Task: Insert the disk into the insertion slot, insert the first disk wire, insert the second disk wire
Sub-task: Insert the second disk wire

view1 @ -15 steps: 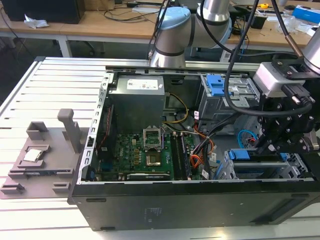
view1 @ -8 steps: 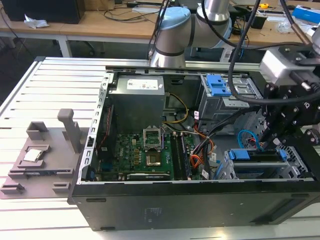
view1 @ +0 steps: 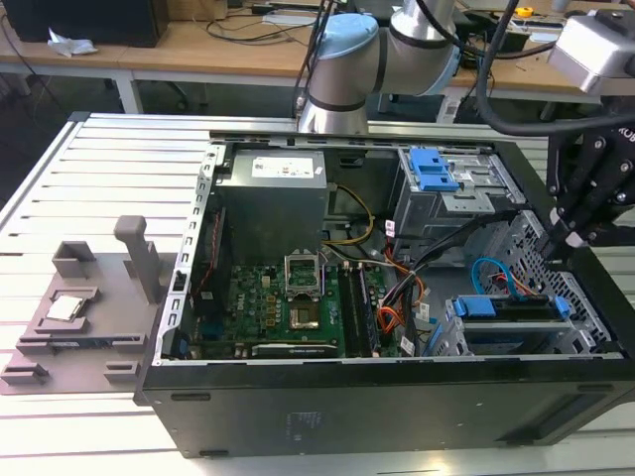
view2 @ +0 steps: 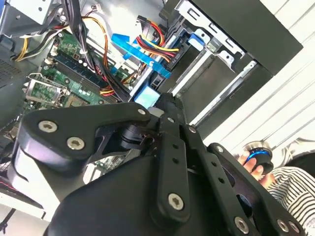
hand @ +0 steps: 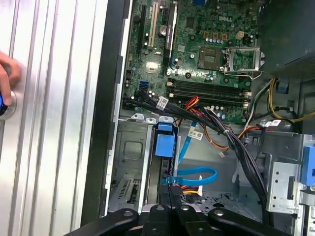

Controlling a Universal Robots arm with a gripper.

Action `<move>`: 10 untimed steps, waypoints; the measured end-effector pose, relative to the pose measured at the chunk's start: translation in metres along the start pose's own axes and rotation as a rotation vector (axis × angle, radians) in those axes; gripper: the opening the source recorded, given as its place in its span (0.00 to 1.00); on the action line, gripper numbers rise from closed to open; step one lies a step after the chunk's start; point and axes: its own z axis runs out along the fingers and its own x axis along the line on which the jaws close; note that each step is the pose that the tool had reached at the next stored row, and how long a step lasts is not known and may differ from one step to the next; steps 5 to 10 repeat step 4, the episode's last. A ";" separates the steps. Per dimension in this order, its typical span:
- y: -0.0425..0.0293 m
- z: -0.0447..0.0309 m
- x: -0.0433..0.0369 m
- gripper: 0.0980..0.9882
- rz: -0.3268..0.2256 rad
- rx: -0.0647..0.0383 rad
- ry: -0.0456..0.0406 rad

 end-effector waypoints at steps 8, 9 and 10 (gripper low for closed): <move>0.0000 -0.0003 0.0000 0.01 0.000 0.000 0.0003; 0.0000 -0.0003 0.0000 0.01 0.000 0.000 0.0003; 0.0000 -0.0003 0.0000 0.01 0.000 0.000 0.0003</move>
